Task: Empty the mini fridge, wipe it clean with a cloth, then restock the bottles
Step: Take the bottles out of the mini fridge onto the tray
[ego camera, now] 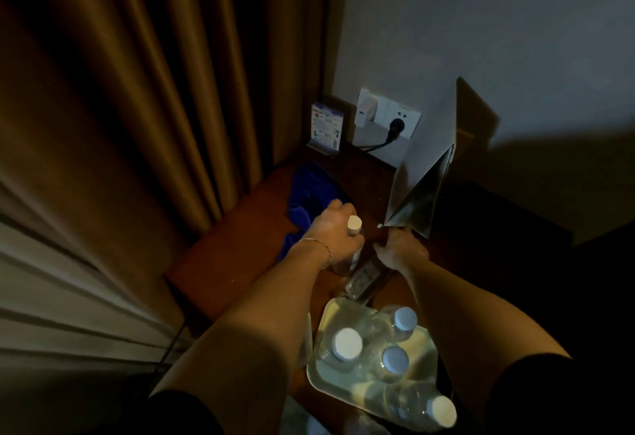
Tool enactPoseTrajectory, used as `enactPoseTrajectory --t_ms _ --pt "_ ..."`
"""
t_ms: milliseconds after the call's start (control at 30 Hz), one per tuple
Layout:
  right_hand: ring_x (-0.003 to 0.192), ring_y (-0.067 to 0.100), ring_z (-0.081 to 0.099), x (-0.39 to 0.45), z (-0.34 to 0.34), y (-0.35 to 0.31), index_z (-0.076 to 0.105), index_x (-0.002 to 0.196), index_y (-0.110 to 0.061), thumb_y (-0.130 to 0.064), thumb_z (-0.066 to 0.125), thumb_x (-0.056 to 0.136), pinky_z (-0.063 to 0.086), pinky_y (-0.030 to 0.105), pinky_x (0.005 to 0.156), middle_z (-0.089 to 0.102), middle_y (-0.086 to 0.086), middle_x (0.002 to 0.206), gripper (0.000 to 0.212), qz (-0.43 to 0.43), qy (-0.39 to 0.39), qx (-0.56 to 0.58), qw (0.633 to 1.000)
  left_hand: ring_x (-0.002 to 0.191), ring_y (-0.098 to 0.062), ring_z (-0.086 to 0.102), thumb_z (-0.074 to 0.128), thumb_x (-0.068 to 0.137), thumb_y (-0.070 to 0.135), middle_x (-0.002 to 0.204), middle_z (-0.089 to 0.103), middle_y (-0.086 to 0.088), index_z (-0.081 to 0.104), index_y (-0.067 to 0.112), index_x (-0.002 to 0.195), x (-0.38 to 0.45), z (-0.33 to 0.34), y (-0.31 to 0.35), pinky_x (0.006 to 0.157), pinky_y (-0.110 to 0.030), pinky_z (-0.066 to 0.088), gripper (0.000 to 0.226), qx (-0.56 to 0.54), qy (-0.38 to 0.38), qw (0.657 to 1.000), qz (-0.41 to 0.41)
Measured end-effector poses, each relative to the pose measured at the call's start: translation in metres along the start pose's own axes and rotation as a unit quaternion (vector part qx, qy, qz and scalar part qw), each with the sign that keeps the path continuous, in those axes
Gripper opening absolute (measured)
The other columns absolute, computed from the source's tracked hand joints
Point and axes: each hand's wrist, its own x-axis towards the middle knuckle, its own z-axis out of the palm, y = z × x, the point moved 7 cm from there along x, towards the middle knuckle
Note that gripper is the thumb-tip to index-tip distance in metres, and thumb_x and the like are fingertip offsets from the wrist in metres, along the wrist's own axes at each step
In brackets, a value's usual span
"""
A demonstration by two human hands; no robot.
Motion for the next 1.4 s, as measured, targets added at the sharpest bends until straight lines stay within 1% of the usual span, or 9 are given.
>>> enactPoseTrajectory --t_ms 133,433,567,733,833,1000,1133,1333,1400 --pt "0.13 0.034 0.048 0.015 0.024 0.011 0.046 0.141 -0.017 -0.05 0.054 0.093 0.044 0.043 0.106 0.046 0.015 0.144 0.058 0.026 -0.045 0.026 0.998 0.084 -0.027 0.054 0.066 0.08 0.025 0.102 0.045 -0.004 0.053 0.015 0.099 0.005 0.001 -0.003 0.076 -0.042 0.05 0.026 -0.022 0.017 1.0 0.011" --pt "0.117 0.03 0.058 0.017 0.039 0.008 0.057 0.128 -0.007 -0.023 0.061 0.092 0.046 0.029 0.091 0.058 0.015 0.13 0.039 0.044 -0.044 0.115 0.991 0.085 -0.027 0.056 0.068 0.081 0.025 0.102 0.045 -0.005 0.054 0.013 0.098 -0.001 0.0 -0.011 0.081 -0.045 0.052 0.025 -0.054 0.019 0.998 0.01" --pt "0.117 0.033 0.058 0.013 0.044 0.012 0.055 0.13 -0.003 -0.03 0.061 0.092 0.049 0.03 0.09 0.056 0.019 0.132 0.046 0.07 -0.047 0.121 0.989 0.085 -0.027 0.056 0.067 0.083 0.024 0.103 0.044 -0.005 0.054 0.012 0.101 -0.004 0.004 -0.008 0.081 -0.046 0.052 0.025 -0.044 0.013 0.999 0.015" --pt "0.111 0.03 0.062 0.017 0.045 0.01 0.064 0.118 -0.002 -0.019 0.064 0.092 0.04 0.022 0.077 0.064 0.016 0.122 0.031 0.043 -0.045 0.123 0.99 0.087 -0.028 0.055 0.066 0.084 0.027 0.104 0.043 -0.004 0.054 0.014 0.104 -0.003 0.009 -0.004 0.082 -0.048 0.051 0.026 -0.038 -0.001 0.999 0.012" --pt "0.111 0.03 0.062 0.015 0.038 0.006 0.064 0.118 -0.001 -0.019 0.063 0.092 0.041 0.023 0.079 0.064 0.017 0.122 0.032 0.013 -0.048 0.125 0.991 0.085 -0.027 0.054 0.065 0.084 0.025 0.103 0.042 -0.004 0.053 0.014 0.101 -0.005 0.01 -0.002 0.08 -0.046 0.051 0.024 -0.03 -0.003 0.999 0.012" --pt "0.124 0.031 0.054 0.009 0.012 -0.007 0.053 0.129 0.001 -0.006 0.055 0.094 0.041 0.03 0.101 0.058 0.017 0.127 0.036 -0.013 -0.015 0.143 0.99 0.085 -0.029 0.055 0.064 0.085 0.022 0.105 0.042 -0.005 0.052 0.012 0.1 -0.012 0.005 0.006 0.077 -0.042 0.05 0.022 0.0 -0.002 1.0 0.011" --pt "0.125 0.031 0.054 -0.006 0.02 -0.012 0.044 0.14 0.001 -0.011 0.05 0.102 0.043 0.013 0.075 0.054 0.018 0.135 0.041 -0.007 -0.068 0.152 0.986 0.083 -0.027 0.054 0.063 0.085 0.023 0.107 0.042 -0.005 0.052 0.013 0.099 -0.023 0.0 0.006 0.079 -0.041 0.05 0.02 0.013 -0.005 1.0 -0.006" --pt "0.122 0.029 0.057 -0.005 0.031 -0.013 0.041 0.143 -0.009 -0.03 0.063 0.096 0.048 0.027 0.082 0.052 0.015 0.139 0.056 0.016 -0.081 0.104 0.991 0.083 -0.021 0.051 0.063 0.087 0.024 0.104 0.041 -0.002 0.052 0.013 0.1 -0.028 -0.007 -0.013 0.074 -0.033 0.043 0.021 0.003 0.001 0.999 -0.039" --pt "0.122 0.031 0.057 -0.004 0.035 -0.012 0.038 0.144 -0.007 -0.028 0.063 0.096 0.046 0.024 0.069 0.052 0.017 0.139 0.057 0.025 -0.087 0.11 0.99 0.084 -0.023 0.051 0.063 0.086 0.023 0.105 0.041 -0.003 0.052 0.012 0.101 -0.028 -0.006 -0.016 0.074 -0.032 0.042 0.022 -0.002 0.008 0.999 -0.043"
